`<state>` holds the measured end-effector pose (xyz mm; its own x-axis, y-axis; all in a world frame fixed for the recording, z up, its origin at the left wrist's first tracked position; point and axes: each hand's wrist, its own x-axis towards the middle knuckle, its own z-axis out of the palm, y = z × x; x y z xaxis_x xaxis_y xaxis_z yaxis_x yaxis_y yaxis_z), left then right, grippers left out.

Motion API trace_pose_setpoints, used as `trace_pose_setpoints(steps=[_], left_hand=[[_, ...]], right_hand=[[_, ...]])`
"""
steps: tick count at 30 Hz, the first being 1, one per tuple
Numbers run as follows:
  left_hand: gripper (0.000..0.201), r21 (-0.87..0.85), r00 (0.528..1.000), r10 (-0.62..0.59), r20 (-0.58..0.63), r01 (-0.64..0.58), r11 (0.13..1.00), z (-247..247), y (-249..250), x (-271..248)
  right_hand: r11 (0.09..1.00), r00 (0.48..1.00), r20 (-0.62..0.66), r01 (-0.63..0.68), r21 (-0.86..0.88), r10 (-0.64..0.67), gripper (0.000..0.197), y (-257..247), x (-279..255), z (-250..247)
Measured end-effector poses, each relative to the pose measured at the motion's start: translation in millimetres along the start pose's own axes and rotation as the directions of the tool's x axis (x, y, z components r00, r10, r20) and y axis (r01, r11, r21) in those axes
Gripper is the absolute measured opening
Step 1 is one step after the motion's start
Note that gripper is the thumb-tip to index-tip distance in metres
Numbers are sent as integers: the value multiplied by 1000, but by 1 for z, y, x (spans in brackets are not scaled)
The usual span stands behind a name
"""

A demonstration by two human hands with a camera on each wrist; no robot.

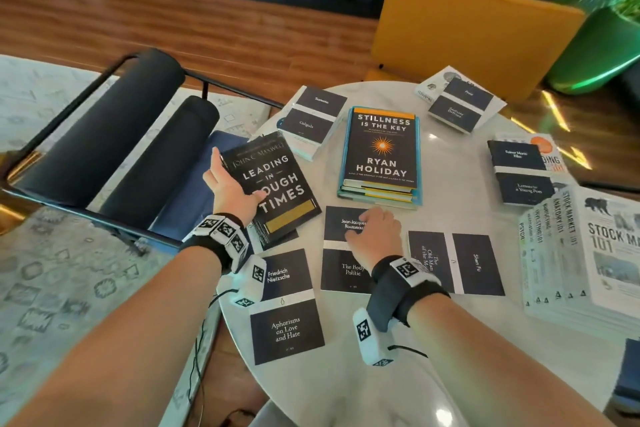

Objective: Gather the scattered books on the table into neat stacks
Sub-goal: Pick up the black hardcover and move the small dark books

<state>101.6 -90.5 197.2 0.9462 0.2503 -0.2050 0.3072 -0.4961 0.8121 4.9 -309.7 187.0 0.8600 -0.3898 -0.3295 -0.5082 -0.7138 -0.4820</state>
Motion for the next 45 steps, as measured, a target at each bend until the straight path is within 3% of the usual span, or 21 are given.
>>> trace_pose_setpoints(steps=[4, 6, 9, 12, 18, 21, 23, 25, 30, 32, 35, 38, 41, 43, 45], left_hand=[[98, -100, 997, 69, -16, -70, 993, -7, 19, 1], [88, -106, 995, 100, -18, -101, 989, -10, 33, 1], [79, -111, 989, 145, 38, -140, 984, -5, 52, 3], [73, -147, 967, 222, 128, -202, 968, 17, 73, 4], [51, -246, 912, 276, 302, -206, 947, 72, 105, 5], [63, -116, 853, 241, 464, -211, 970, 93, 109, 6], [83, -77, 838, 219, 499, -209, 975, 115, 95, 28], [92, -18, 830, 220, 512, -246, 969, 130, 91, 43], [77, 79, 806, 291, 515, -383, 921, 123, 131, 25], [80, 99, 796, 319, 514, -425, 900, 126, 131, 24], [74, 145, 788, 305, 535, -442, 885, 128, 124, 18], [69, 143, 787, 289, 546, -427, 893, 128, 111, 16], [84, 123, 775, 308, 551, -441, 889, 124, 97, 14], [101, 154, 744, 318, 587, -489, 859, 120, 90, 12], [103, 193, 714, 326, 620, -540, 819, 120, 82, 12]], right_hand=[[972, 987, -25, 163, 172, -161, 30, -27, 5, -2], [935, 978, -76, 209, 287, -195, 40, -40, 10, -7], [825, 979, -56, 198, 529, -198, 62, -53, 16, -23], [721, 985, 3, 123, 681, -171, 60, -55, 26, -44], [734, 997, -81, 66, 676, -15, 50, -28, 67, -73], [771, 994, -107, 41, 636, 35, 43, -15, 87, -82], [802, 991, -123, 27, 596, 58, 42, -13, 95, -87], [828, 991, -116, 8, 561, 69, 39, -13, 99, -93], [902, 985, -157, 4, 431, 70, 37, -11, 108, -100], [955, 986, -140, -44, 293, 88, 41, -6, 108, -96], [996, 996, -86, -30, 80, 37, 54, 4, 105, -86], [1000, 997, -76, 12, 12, -11, 60, 11, 100, -82], [998, 996, -65, 61, -29, -63, 68, 14, 89, -84], [993, 995, -32, 93, -74, -95, 77, 16, 83, -84], [984, 989, -38, 135, -114, -140, 80, 18, 79, -82]])
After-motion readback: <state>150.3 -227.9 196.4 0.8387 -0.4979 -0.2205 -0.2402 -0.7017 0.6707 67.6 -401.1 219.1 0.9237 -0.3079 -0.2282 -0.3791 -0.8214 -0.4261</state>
